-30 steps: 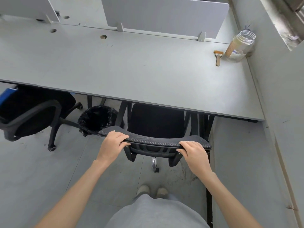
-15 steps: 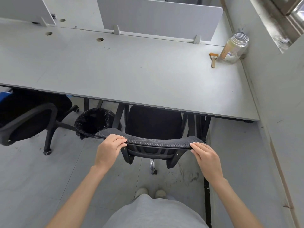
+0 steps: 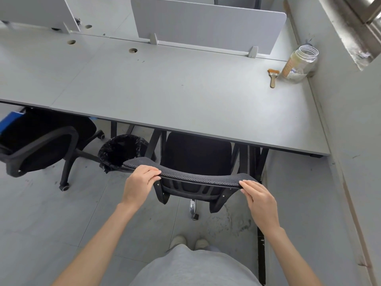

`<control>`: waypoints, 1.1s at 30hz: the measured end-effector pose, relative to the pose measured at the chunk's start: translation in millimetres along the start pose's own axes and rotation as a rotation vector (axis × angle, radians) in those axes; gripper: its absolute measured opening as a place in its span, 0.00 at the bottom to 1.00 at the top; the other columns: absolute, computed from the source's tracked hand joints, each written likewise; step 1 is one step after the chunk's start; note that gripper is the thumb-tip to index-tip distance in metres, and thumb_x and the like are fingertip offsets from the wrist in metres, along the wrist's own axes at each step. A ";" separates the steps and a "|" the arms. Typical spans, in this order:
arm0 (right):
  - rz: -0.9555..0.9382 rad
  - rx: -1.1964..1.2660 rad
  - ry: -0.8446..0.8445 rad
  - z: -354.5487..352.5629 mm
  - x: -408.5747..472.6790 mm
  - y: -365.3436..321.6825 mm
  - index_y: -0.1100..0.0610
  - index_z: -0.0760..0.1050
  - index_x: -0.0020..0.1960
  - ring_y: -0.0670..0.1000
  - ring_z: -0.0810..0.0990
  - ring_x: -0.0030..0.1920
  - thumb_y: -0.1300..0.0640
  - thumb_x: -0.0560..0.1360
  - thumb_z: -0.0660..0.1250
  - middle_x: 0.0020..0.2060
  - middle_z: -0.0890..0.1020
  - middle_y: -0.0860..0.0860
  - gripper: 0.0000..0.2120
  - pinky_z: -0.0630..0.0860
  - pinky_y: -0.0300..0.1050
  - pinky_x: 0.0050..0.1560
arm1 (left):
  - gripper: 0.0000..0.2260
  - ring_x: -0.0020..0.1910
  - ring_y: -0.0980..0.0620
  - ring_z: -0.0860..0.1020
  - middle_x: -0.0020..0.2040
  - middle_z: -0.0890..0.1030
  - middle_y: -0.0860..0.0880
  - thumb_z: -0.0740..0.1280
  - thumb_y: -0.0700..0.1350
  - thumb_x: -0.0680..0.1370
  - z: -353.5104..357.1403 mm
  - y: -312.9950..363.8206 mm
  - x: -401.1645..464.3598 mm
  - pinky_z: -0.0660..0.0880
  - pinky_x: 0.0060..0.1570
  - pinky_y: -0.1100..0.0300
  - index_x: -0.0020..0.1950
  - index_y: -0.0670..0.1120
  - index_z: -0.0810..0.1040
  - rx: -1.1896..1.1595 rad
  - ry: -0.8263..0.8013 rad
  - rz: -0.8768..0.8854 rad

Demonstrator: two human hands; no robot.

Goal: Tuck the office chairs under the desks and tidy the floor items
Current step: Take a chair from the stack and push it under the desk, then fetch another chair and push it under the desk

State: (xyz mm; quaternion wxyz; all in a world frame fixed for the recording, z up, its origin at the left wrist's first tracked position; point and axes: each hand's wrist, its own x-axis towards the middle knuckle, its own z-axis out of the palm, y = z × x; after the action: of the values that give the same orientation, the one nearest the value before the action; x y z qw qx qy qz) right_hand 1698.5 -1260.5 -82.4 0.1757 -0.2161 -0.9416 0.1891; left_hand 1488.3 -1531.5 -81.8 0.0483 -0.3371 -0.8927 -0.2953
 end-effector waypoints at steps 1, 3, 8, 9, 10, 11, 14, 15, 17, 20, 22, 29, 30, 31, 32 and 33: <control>0.001 0.002 -0.002 -0.4 0.0 -0.1 0.61 0.82 0.51 0.55 0.83 0.51 0.66 0.68 0.73 0.47 0.85 0.54 0.12 0.76 0.48 0.53 | 0.08 0.46 0.57 0.72 0.42 0.83 0.47 0.75 0.36 0.66 -0.3 0.0 -0.2 0.72 0.44 0.64 0.44 0.41 0.83 0.002 -0.005 0.000; -0.010 -0.016 -0.017 -2.5 0.8 -0.4 0.61 0.82 0.51 0.55 0.83 0.50 0.66 0.68 0.73 0.47 0.85 0.54 0.12 0.77 0.48 0.53 | 0.08 0.47 0.57 0.72 0.43 0.83 0.47 0.75 0.36 0.67 -1.1 0.1 -0.5 0.75 0.44 0.62 0.45 0.42 0.83 0.012 -0.017 -0.008; -0.047 -0.053 -0.127 -10.5 13.0 -13.6 0.61 0.79 0.57 0.55 0.80 0.55 0.65 0.70 0.70 0.52 0.83 0.55 0.15 0.76 0.49 0.56 | 0.10 0.53 0.56 0.71 0.51 0.81 0.46 0.69 0.38 0.73 -3.3 3.4 -5.3 0.65 0.55 0.68 0.54 0.41 0.80 -0.090 -0.029 -0.052; -0.045 -0.021 -0.138 -11.6 15.4 -20.3 0.61 0.78 0.58 0.55 0.80 0.56 0.65 0.71 0.69 0.54 0.82 0.55 0.15 0.74 0.49 0.57 | 0.11 0.54 0.56 0.72 0.52 0.81 0.46 0.67 0.39 0.74 -5.6 6.2 -8.3 0.64 0.57 0.69 0.55 0.41 0.79 -0.119 -0.013 -0.084; -0.055 0.028 -0.145 -12.2 17.2 -28.6 0.61 0.77 0.59 0.55 0.79 0.58 0.65 0.72 0.68 0.55 0.82 0.55 0.16 0.73 0.48 0.58 | 0.12 0.55 0.56 0.73 0.53 0.80 0.48 0.65 0.41 0.74 -8.3 9.2 -12.3 0.64 0.58 0.69 0.57 0.41 0.79 -0.146 0.002 -0.125; -0.086 0.083 -0.152 -11.9 18.8 -38.7 0.61 0.76 0.60 0.53 0.78 0.58 0.65 0.73 0.67 0.56 0.81 0.55 0.15 0.72 0.46 0.59 | 0.14 0.56 0.56 0.73 0.54 0.80 0.50 0.63 0.43 0.74 -11.6 12.7 -18.0 0.65 0.58 0.68 0.57 0.41 0.78 -0.174 0.015 -0.171; -0.240 0.211 -0.256 -5.2 21.2 -78.1 0.59 0.76 0.61 0.46 0.75 0.58 0.63 0.75 0.64 0.57 0.80 0.51 0.15 0.70 0.38 0.60 | 0.11 0.51 0.65 0.76 0.52 0.79 0.52 0.63 0.41 0.76 -20.5 18.8 -48.9 0.68 0.55 0.74 0.57 0.42 0.78 -0.334 0.049 -0.364; -0.289 0.240 -0.330 1.3 20.5 -91.6 0.58 0.76 0.61 0.45 0.75 0.58 0.62 0.75 0.64 0.57 0.80 0.50 0.14 0.69 0.35 0.60 | 0.10 0.50 0.69 0.76 0.51 0.80 0.52 0.63 0.39 0.77 -22.6 18.6 -64.7 0.68 0.53 0.77 0.56 0.43 0.78 -0.406 0.056 -0.459; -0.338 0.306 -0.519 21.4 16.9 -118.3 0.56 0.75 0.62 0.44 0.75 0.57 0.61 0.76 0.63 0.57 0.79 0.48 0.15 0.68 0.31 0.60 | 0.10 0.47 0.71 0.77 0.47 0.81 0.56 0.62 0.37 0.78 -26.8 15.9 -102.9 0.70 0.50 0.78 0.53 0.49 0.77 -0.567 0.084 -0.675; -0.261 0.426 -0.832 58.9 8.0 -157.3 0.55 0.74 0.63 0.44 0.76 0.57 0.60 0.78 0.61 0.56 0.79 0.45 0.15 0.70 0.41 0.62 | 0.09 0.43 0.67 0.80 0.41 0.84 0.57 0.60 0.37 0.79 -33.7 10.4 -167.5 0.73 0.46 0.74 0.53 0.49 0.76 -0.741 0.257 -0.994; -0.169 0.496 -0.982 82.4 2.2 -182.5 0.54 0.74 0.62 0.41 0.76 0.57 0.61 0.78 0.60 0.55 0.78 0.42 0.14 0.70 0.36 0.61 | 0.10 0.41 0.67 0.80 0.43 0.82 0.52 0.57 0.34 0.79 -40.6 10.6 -204.7 0.74 0.43 0.73 0.55 0.43 0.75 -0.761 0.375 -1.142; -0.050 0.515 -1.155 148.6 -13.9 -251.0 0.55 0.75 0.57 0.32 0.77 0.50 0.65 0.77 0.61 0.48 0.80 0.41 0.11 0.70 0.23 0.49 | 0.10 0.42 0.65 0.81 0.43 0.83 0.53 0.57 0.34 0.79 -87.1 -31.7 -272.8 0.74 0.45 0.72 0.54 0.43 0.75 -0.757 0.632 -1.316; -0.062 0.503 -1.160 156.1 -14.1 -262.1 0.53 0.75 0.56 0.35 0.78 0.51 0.65 0.77 0.61 0.48 0.80 0.40 0.12 0.70 0.22 0.49 | 0.10 0.43 0.64 0.81 0.41 0.84 0.56 0.58 0.35 0.79 -98.6 -45.6 -275.3 0.74 0.46 0.72 0.53 0.44 0.76 -0.737 0.657 -1.307; -0.080 0.487 -1.169 163.6 -12.8 -273.4 0.52 0.74 0.55 0.37 0.78 0.52 0.65 0.77 0.61 0.48 0.80 0.39 0.12 0.70 0.22 0.49 | 0.09 0.43 0.64 0.81 0.40 0.84 0.59 0.59 0.36 0.79 -111.4 -60.1 -275.0 0.74 0.47 0.71 0.53 0.46 0.77 -0.724 0.672 -1.295; -0.101 0.466 -1.183 170.5 -9.8 -285.9 0.51 0.74 0.55 0.36 0.77 0.52 0.65 0.77 0.61 0.48 0.80 0.39 0.12 0.70 0.22 0.49 | 0.08 0.44 0.64 0.81 0.40 0.84 0.62 0.60 0.39 0.79 -124.2 -75.1 -272.9 0.74 0.48 0.70 0.52 0.48 0.77 -0.716 0.686 -1.282; -0.124 0.448 -1.193 177.7 -5.0 -299.7 0.51 0.74 0.55 0.34 0.77 0.52 0.64 0.77 0.61 0.48 0.80 0.38 0.12 0.70 0.22 0.49 | 0.07 0.45 0.63 0.81 0.41 0.83 0.63 0.61 0.42 0.78 -137.5 -90.6 -270.0 0.74 0.49 0.70 0.51 0.50 0.77 -0.705 0.703 -1.267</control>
State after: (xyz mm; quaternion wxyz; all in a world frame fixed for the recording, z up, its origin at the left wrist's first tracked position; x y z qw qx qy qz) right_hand 1527.4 -1562.9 -108.2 -0.3270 0.0231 -0.8259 0.4587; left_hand 1623.1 -1817.5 -90.8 0.0405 0.3504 -0.7010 -0.6198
